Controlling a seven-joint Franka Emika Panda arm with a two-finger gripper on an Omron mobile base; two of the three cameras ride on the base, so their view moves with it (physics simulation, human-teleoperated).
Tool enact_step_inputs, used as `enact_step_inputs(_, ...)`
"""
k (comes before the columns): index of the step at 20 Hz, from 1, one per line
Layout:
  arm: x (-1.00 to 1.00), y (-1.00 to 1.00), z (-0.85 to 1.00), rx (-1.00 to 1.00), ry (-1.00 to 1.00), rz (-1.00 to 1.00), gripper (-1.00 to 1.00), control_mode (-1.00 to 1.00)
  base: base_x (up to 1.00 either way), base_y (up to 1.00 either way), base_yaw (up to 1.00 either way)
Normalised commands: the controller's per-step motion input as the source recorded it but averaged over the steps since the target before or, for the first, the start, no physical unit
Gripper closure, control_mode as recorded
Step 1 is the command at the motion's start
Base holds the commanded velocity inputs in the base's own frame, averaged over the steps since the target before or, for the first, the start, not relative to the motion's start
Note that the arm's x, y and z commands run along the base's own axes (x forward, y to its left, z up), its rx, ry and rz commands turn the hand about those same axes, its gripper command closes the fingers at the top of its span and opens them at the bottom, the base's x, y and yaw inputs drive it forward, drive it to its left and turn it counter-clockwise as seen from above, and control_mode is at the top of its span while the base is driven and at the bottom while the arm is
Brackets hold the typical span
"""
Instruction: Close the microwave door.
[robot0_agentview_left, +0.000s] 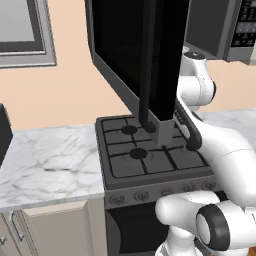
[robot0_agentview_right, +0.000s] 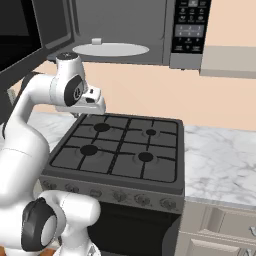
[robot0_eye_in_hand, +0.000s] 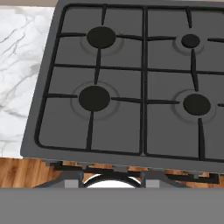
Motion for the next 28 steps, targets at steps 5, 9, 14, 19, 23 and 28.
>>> enact_step_inputs(5, -0.41, -0.04, 0.04, 0.01, -0.10, 0.00, -1.00, -1.00, 0.00, 0.00, 0.00)
enact_step_inputs(9, -1.00, 0.00, 0.58, 0.01, -0.53, 0.00, -1.00, -1.00, 0.00, 0.00, 0.00)
enact_step_inputs(14, -1.00, 0.00, 0.97, 0.02, -0.65, 0.00, -1.00, -1.00, 0.00, 0.00, 0.00)
enact_step_inputs(19, -1.00, 0.00, 0.95, 0.03, -0.57, 0.00, -1.00, -1.00, 0.00, 0.00, 0.00)
enact_step_inputs(23, -1.00, 0.13, 0.74, 0.01, -0.53, -0.05, -1.00, -1.00, 0.00, 0.00, 0.00)
enact_step_inputs(28, -1.00, 0.42, 0.55, 0.00, -0.44, -0.13, -1.00, -1.00, 0.00, 0.00, 0.00)
